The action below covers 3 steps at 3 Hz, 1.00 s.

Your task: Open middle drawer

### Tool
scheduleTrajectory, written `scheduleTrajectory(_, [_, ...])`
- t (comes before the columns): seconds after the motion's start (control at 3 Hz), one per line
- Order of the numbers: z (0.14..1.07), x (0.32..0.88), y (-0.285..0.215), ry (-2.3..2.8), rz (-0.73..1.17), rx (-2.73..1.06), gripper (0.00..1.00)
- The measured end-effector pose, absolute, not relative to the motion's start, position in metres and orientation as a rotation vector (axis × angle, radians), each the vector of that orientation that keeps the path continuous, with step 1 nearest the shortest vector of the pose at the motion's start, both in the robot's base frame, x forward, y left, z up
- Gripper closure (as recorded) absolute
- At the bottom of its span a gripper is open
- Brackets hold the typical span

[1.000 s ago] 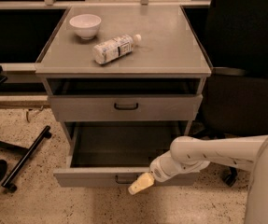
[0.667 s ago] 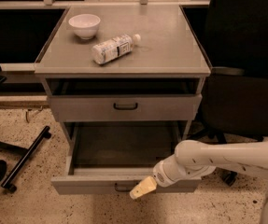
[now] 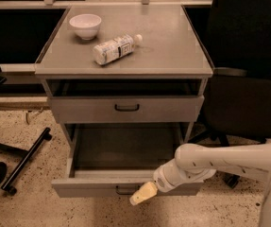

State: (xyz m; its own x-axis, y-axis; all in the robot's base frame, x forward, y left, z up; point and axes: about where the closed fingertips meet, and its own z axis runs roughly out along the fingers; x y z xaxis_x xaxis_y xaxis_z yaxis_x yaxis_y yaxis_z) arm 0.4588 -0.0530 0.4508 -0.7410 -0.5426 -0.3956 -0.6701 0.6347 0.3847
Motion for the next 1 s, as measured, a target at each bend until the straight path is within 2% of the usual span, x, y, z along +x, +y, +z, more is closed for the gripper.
scheduleTrajectory(1.0, [0.464,0.438,-0.062,2.65,0.771,-0.958,0.0])
